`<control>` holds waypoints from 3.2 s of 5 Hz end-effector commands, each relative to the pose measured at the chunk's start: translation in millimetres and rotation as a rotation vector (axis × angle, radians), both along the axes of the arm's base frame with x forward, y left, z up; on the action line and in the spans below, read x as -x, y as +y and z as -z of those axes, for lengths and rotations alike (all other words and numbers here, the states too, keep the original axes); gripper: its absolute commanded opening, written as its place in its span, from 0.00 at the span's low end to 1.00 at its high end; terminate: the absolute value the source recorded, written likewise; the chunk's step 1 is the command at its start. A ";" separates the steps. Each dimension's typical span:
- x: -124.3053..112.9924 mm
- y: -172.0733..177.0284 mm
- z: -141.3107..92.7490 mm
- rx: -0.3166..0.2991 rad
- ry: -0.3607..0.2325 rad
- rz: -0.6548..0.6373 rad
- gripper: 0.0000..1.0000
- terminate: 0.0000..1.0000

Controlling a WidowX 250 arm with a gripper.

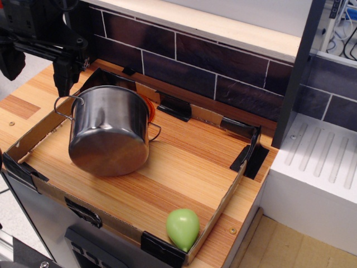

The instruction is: Upright metal pot

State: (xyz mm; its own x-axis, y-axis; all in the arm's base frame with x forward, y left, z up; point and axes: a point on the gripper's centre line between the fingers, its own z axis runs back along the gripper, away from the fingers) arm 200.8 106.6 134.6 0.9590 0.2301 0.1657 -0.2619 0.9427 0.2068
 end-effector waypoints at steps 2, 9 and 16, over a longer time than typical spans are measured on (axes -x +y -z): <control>-5.3 0.9 -4.8 -0.050 0.018 0.235 1.00 0.00; -60.9 -0.3 33.3 0.358 0.471 1.011 1.00 0.00; -36.7 -22.7 63.1 0.593 0.544 1.115 0.00 0.00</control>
